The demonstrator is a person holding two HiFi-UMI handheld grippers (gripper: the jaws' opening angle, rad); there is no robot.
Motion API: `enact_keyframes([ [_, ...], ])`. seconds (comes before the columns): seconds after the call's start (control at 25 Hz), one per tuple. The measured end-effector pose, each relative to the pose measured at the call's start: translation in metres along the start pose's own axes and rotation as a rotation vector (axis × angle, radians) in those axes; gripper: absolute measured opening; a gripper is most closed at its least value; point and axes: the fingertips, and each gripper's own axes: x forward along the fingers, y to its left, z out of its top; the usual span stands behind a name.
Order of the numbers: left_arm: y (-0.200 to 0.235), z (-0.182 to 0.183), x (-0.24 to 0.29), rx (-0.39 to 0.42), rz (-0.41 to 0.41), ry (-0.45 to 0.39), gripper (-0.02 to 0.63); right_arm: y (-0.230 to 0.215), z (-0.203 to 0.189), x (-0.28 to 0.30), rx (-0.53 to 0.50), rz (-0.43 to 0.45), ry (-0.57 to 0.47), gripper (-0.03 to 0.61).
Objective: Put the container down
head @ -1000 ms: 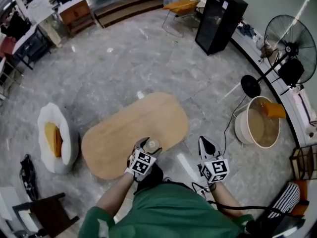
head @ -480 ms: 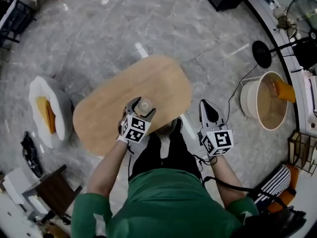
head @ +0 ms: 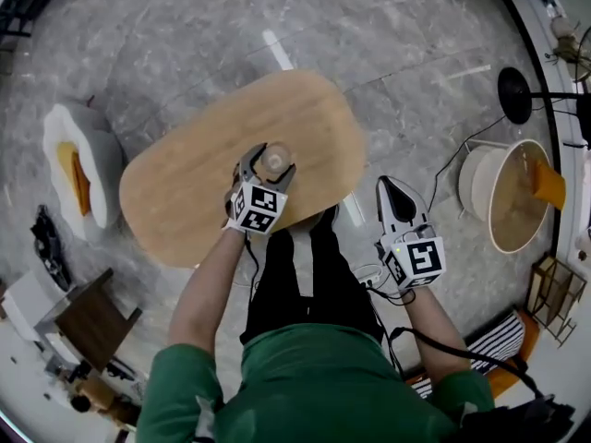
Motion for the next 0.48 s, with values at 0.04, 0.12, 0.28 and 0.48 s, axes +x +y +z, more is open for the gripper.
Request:
enact_keyframes([
  [0.04, 0.002, -0.007, 0.010, -0.007, 0.004, 0.004, 0.339, -0.004, -0.006, 0.002, -0.006, 0.000, 0.016, 0.014],
  [0.12, 0.007, -0.022, 0.028, -0.020, 0.010, 0.018, 0.339, -0.010, -0.016, 0.006, -0.021, -0.002, 0.047, 0.014],
  [0.28, 0.022, -0.052, 0.061, -0.034, 0.025, 0.049, 0.339, -0.019, -0.041, 0.011, -0.038, -0.005, 0.098, 0.014],
  [0.48, 0.026, -0.080, 0.094, -0.030, 0.021, 0.074, 0.339, -0.024, -0.073, 0.014, -0.033, 0.000, 0.147, 0.014],
])
